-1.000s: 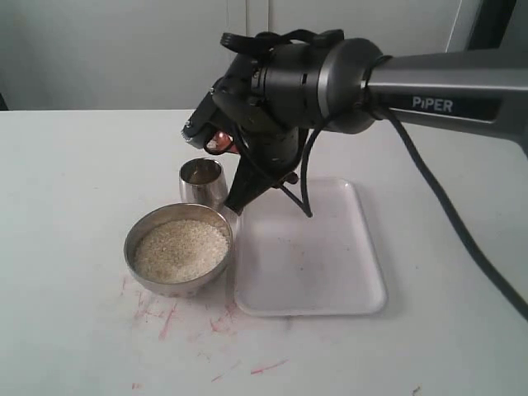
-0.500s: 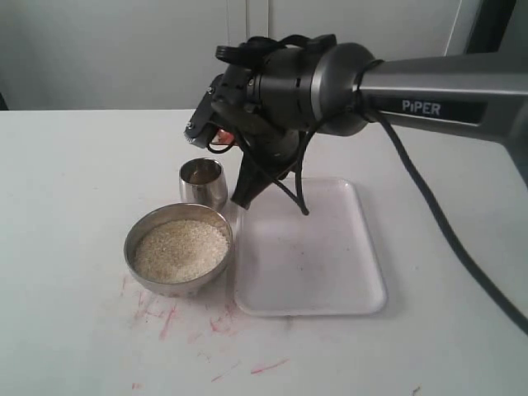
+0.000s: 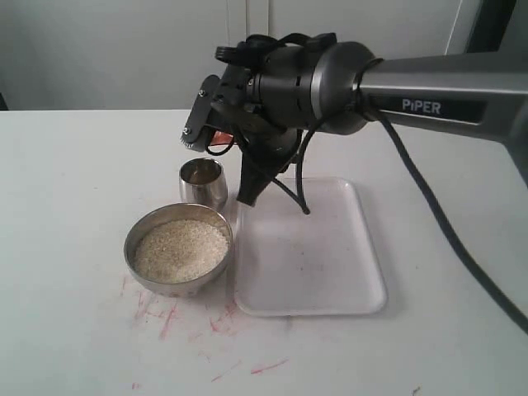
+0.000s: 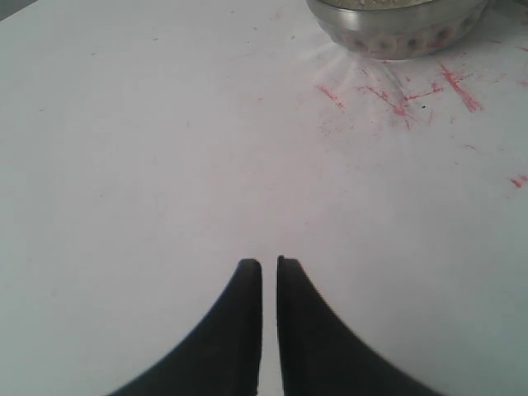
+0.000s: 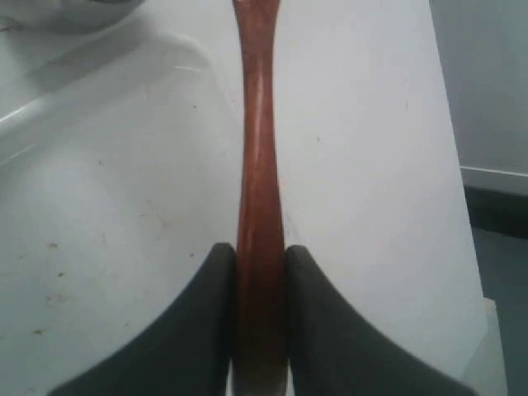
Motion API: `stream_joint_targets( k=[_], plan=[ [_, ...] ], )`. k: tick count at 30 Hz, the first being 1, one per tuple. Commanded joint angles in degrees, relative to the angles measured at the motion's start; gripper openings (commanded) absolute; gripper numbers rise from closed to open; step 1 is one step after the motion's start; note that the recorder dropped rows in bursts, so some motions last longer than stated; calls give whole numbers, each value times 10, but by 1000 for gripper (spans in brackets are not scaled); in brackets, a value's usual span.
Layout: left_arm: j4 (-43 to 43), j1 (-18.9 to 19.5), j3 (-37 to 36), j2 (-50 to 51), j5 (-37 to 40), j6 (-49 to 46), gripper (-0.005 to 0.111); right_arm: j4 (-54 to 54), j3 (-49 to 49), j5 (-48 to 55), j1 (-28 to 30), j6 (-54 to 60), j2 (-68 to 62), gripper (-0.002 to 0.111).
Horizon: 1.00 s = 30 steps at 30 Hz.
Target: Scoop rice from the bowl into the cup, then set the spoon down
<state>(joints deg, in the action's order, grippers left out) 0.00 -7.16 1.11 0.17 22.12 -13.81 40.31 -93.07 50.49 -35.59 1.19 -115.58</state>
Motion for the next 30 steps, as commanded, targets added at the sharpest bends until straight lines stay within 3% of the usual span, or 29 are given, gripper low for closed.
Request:
stream_joint_targets(
  k=[1, 19, 30],
  plan=[
    [0, -4, -5, -2, 24, 3, 14, 21, -4, -9, 3, 42, -2, 0],
    [0, -4, -5, -2, 24, 3, 14, 136, -4, 9, -3, 61, -29, 0],
    [0, -4, -5, -2, 24, 3, 14, 141, -4, 3, -10, 125, -29, 0]
  ],
)
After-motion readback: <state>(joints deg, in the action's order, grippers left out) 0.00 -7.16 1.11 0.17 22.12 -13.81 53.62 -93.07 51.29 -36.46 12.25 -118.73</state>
